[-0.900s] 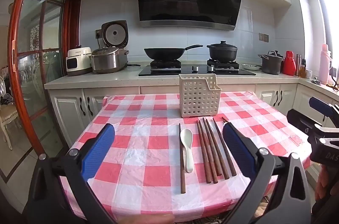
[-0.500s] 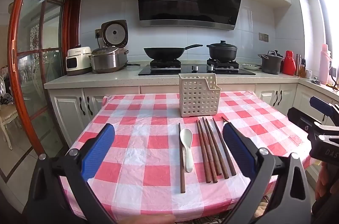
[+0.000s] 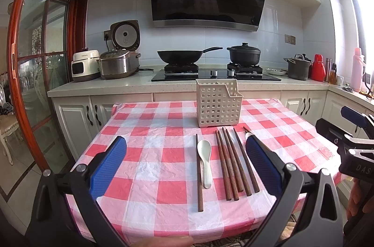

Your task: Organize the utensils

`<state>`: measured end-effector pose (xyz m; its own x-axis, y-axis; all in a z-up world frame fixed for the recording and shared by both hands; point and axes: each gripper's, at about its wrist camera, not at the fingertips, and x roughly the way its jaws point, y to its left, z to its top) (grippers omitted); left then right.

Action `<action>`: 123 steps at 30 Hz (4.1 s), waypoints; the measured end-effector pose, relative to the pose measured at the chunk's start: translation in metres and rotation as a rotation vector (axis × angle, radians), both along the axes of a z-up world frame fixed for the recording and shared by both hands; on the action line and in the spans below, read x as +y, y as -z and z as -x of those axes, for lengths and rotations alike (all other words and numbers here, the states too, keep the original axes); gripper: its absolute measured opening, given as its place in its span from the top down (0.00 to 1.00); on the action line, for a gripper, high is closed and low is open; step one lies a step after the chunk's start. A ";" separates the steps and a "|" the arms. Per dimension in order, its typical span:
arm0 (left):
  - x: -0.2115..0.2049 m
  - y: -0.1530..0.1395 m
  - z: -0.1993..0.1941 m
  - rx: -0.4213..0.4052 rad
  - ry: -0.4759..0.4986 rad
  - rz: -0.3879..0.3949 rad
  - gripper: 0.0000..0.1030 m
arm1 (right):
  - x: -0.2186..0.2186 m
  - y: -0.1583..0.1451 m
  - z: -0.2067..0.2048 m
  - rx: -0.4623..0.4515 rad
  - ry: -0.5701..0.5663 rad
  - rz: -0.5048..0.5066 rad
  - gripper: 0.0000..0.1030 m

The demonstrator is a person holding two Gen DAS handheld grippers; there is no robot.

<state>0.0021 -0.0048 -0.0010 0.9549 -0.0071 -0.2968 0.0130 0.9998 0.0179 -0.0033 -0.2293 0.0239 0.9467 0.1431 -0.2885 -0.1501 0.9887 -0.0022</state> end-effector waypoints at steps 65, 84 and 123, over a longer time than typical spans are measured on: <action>0.003 0.006 0.001 0.073 -0.004 0.003 0.04 | -0.004 0.008 -0.008 0.056 0.038 0.000 0.07; 0.010 0.019 -0.036 0.227 -0.037 -0.002 0.04 | -0.013 0.024 -0.033 0.149 0.049 -0.023 0.07; -0.022 0.103 -0.253 0.626 0.097 -0.037 0.29 | -0.021 0.097 -0.223 0.573 -0.060 -0.039 0.37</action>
